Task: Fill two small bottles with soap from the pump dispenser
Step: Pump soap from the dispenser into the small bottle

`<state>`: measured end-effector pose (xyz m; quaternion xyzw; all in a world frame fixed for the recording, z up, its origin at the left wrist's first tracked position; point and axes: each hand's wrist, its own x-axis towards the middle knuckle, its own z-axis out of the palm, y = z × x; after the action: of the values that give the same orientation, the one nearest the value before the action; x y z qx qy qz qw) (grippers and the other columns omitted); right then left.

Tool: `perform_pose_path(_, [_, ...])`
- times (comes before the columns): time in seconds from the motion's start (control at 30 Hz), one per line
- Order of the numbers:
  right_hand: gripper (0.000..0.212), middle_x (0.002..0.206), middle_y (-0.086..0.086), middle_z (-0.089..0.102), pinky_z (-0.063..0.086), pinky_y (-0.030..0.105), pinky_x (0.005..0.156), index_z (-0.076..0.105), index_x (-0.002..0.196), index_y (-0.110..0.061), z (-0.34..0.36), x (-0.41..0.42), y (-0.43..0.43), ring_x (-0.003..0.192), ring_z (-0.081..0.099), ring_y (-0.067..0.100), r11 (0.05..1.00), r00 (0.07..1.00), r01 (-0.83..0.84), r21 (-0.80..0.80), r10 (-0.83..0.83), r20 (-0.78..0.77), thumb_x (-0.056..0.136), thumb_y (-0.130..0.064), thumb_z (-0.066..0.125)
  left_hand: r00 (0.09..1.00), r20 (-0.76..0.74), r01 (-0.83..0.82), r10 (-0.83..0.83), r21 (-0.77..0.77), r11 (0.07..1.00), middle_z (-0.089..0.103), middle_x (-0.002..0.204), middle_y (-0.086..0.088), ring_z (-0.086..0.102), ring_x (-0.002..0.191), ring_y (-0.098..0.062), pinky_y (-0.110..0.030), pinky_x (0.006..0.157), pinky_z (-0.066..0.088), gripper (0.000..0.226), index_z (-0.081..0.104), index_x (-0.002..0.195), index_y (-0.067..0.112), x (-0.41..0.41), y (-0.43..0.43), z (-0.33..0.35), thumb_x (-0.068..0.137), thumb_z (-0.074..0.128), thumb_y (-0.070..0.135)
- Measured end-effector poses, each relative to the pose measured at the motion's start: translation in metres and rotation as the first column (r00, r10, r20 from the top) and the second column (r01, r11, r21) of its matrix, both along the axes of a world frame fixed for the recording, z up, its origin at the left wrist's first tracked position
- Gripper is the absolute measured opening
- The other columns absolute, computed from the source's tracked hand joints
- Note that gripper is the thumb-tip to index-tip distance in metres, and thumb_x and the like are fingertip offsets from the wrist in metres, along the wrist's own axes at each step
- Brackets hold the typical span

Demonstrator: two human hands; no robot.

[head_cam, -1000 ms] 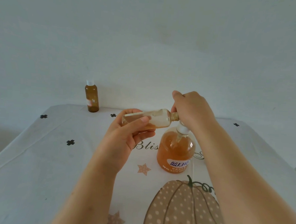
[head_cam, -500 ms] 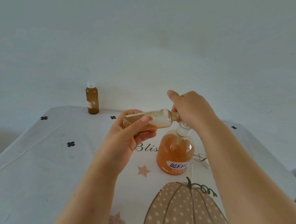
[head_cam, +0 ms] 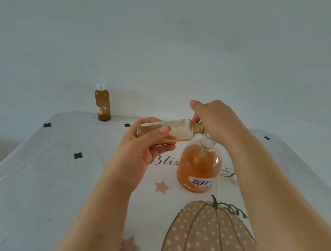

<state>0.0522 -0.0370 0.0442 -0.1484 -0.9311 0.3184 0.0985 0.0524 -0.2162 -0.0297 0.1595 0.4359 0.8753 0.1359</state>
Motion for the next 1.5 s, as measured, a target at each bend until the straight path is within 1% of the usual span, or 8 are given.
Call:
perform_pose_path(0.17, [0.049, 0.075, -0.001, 0.065, 0.038, 0.031, 0.06, 0.073, 0.092, -0.012, 0.001, 0.001, -0.003, 0.071, 0.059, 0.017, 1.0, 1.0, 0.005, -0.007, -0.005, 0.004, 0.102, -0.046, 0.041, 1.0, 0.005, -0.001, 0.001, 0.001, 1.0, 0.072, 0.103, -0.015, 0.072, 0.092, -0.028, -0.031, 0.075, 0.058, 0.04, 0.057, 0.113, 0.004, 0.001, 0.0, 0.0, 0.077, 0.071, 0.016])
perform_pose_path(0.3, [0.046, 0.089, 0.008, 0.07, 0.049, 0.037, 0.075, 0.071, 0.101, -0.007, -0.001, 0.0, -0.004, 0.083, 0.064, 0.027, 0.999, 1.0, 0.003, 0.049, -0.004, 0.024, 0.102, -0.043, 0.041, 1.0, -0.01, -0.013, 0.013, -0.012, 1.0, 0.071, 0.105, -0.016, 0.072, 0.094, -0.028, -0.031, 0.076, 0.058, 0.043, 0.057, 0.117, 0.003, 0.001, 0.0, 0.002, 0.079, 0.071, 0.017])
perform_pose_path(0.53, [0.053, 0.059, 0.0, 0.064, 0.04, 0.029, 0.058, 0.075, 0.086, -0.012, 0.016, 0.006, -0.007, 0.055, 0.059, 0.017, 0.999, 0.999, 0.043, -0.029, -0.043, 0.005, 0.102, -0.048, 0.04, 0.999, -0.038, -0.027, 0.027, -0.016, 1.0, 0.07, 0.106, -0.017, 0.071, 0.092, -0.028, -0.031, 0.078, 0.057, 0.041, 0.056, 0.115, 0.004, 0.004, 0.002, 0.003, 0.08, 0.071, 0.021])
perform_pose_path(0.8, [0.054, 0.071, -0.001, 0.066, 0.043, 0.031, 0.063, 0.074, 0.093, -0.012, 0.01, 0.003, -0.008, 0.068, 0.061, 0.018, 0.998, 0.999, 0.046, 0.031, -0.046, -0.012, 0.103, -0.049, 0.036, 0.998, -0.045, -0.04, 0.039, -0.022, 0.999, 0.071, 0.105, -0.016, 0.071, 0.09, -0.028, -0.031, 0.077, 0.057, 0.043, 0.056, 0.114, 0.004, 0.006, 0.001, 0.003, 0.079, 0.071, 0.025])
perform_pose_path(1.03, [0.049, 0.061, -0.004, 0.061, 0.036, 0.03, 0.056, 0.074, 0.087, -0.009, 0.007, 0.004, -0.005, 0.059, 0.055, 0.015, 0.998, 0.996, 0.05, -0.033, -0.052, -0.075, 0.103, -0.039, 0.038, 0.998, -0.044, -0.036, 0.035, -0.023, 0.999, 0.072, 0.102, -0.014, 0.072, 0.087, -0.028, -0.03, 0.074, 0.057, 0.043, 0.056, 0.116, 0.003, 0.003, 0.003, 0.002, 0.08, 0.07, 0.023])
perform_pose_path(1.33, [0.051, 0.065, -0.002, 0.059, 0.033, 0.028, 0.054, 0.072, 0.081, -0.01, -0.003, 0.003, -0.005, 0.06, 0.054, 0.013, 0.998, 0.996, 0.047, -0.035, -0.05, -0.077, 0.106, -0.037, 0.036, 0.998, -0.046, -0.038, 0.036, -0.038, 0.999, 0.073, 0.1, -0.014, 0.072, 0.086, -0.029, -0.031, 0.073, 0.058, 0.035, 0.059, 0.108, 0.006, 0.001, 0.001, -0.001, 0.079, 0.071, 0.022])
perform_pose_path(1.4, [0.049, 0.07, -0.001, 0.061, 0.037, 0.029, 0.056, 0.072, 0.086, -0.01, -0.001, 0.004, -0.006, 0.064, 0.056, 0.015, 0.998, 0.996, 0.053, -0.018, -0.054, -0.075, 0.106, -0.035, 0.036, 0.998, -0.048, -0.034, 0.033, -0.036, 0.999, 0.073, 0.099, -0.014, 0.072, 0.086, -0.028, -0.031, 0.074, 0.058, 0.034, 0.059, 0.108, 0.007, 0.001, 0.001, -0.001, 0.08, 0.071, 0.022])
perform_pose_path(1.5, [0.038, 0.083, 0.003, 0.065, 0.05, 0.033, 0.07, 0.07, 0.1, -0.007, -0.001, 0.005, -0.006, 0.078, 0.062, 0.022, 0.998, 0.998, 0.034, 0.051, -0.031, -0.051, 0.106, -0.022, 0.035, 0.999, -0.043, -0.026, 0.024, -0.031, 0.999, 0.073, 0.1, -0.014, 0.072, 0.087, -0.028, -0.031, 0.074, 0.058, 0.038, 0.057, 0.112, 0.004, 0.002, 0.0, 0.0, 0.08, 0.07, 0.021])
